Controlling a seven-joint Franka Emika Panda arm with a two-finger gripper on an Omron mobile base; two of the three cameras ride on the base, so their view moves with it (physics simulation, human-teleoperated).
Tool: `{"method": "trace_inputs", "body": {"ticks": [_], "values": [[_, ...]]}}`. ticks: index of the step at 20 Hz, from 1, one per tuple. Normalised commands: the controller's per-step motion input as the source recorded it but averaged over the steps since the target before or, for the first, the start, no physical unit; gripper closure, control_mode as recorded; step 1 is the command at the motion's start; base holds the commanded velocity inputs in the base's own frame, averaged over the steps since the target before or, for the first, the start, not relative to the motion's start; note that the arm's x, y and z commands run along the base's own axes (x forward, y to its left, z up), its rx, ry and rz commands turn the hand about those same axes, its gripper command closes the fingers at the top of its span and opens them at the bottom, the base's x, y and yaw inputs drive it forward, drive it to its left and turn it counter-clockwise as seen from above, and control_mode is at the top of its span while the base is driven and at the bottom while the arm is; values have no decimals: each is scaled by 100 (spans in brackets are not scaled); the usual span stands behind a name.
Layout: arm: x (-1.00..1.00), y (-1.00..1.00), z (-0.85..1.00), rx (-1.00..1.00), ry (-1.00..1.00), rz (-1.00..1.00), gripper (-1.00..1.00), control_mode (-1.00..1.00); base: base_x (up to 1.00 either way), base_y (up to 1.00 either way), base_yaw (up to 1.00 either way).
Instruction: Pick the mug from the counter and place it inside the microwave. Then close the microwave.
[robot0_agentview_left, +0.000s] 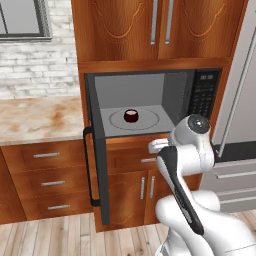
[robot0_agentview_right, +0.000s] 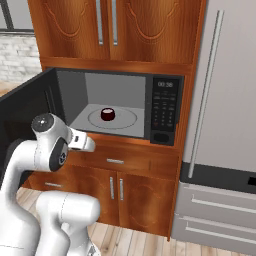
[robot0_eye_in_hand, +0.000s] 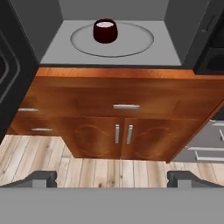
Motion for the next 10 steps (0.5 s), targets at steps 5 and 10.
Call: {"method": "trace_inputs", "body": {"ticks": [5, 10], "values": [[-65, 0, 40, 0, -5, 0, -100, -100, 0, 0, 0], [-57, 0, 37, 0, -3, 0, -100, -100, 0, 0, 0]]}}
